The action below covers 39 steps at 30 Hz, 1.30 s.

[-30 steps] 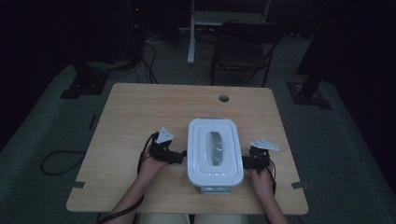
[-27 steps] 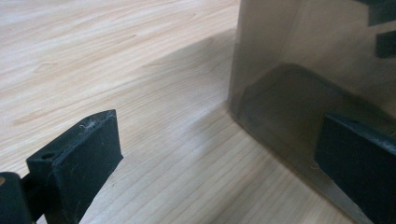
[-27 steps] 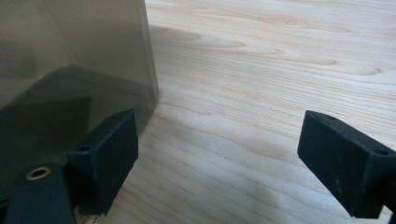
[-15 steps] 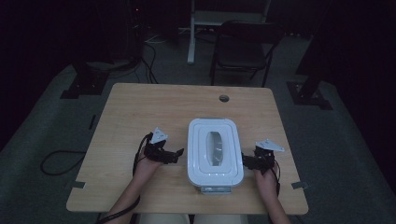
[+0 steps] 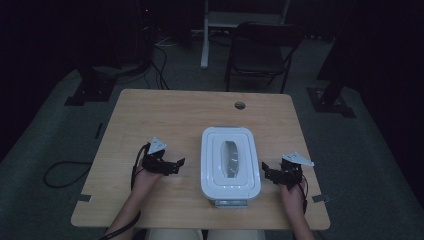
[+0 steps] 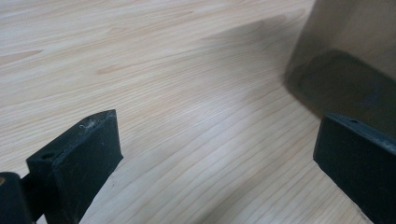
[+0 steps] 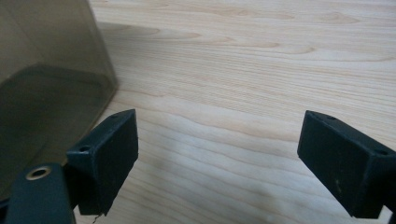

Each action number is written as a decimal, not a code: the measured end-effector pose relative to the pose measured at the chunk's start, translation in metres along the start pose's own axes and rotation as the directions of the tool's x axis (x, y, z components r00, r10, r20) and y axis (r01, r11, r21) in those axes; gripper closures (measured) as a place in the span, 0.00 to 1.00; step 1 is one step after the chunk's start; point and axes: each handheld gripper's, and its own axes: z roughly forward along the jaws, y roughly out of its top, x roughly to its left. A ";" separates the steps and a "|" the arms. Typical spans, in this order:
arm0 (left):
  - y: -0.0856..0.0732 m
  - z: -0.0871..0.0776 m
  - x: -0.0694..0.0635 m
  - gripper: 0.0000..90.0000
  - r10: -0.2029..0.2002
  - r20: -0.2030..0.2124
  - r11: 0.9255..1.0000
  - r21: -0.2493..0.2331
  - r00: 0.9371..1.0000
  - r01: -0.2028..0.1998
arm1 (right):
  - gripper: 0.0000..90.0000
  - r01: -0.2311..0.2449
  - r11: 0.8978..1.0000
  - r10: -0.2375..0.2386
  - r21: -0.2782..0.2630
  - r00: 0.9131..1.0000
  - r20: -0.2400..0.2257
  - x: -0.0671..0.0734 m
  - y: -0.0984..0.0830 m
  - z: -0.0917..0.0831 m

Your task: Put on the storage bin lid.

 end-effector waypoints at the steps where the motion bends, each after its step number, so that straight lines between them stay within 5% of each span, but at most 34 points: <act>1: -0.001 -0.002 0.002 0.02 -0.006 -0.005 1.000 0.002 1.000 0.006 | 0.14 -0.005 1.000 0.005 -0.001 1.000 0.001 -0.001 -0.001 -0.001; 20: -0.025 -0.034 0.035 0.02 -0.070 -0.091 0.997 0.021 0.993 0.072 | 0.14 -0.073 0.997 0.072 0.022 0.995 0.069 -0.031 -0.025 -0.024; 39: -0.048 -0.070 0.066 0.02 -0.147 -0.201 0.987 0.033 0.968 0.157 | 0.14 -0.105 0.991 0.095 0.079 0.988 0.122 -0.044 -0.038 -0.034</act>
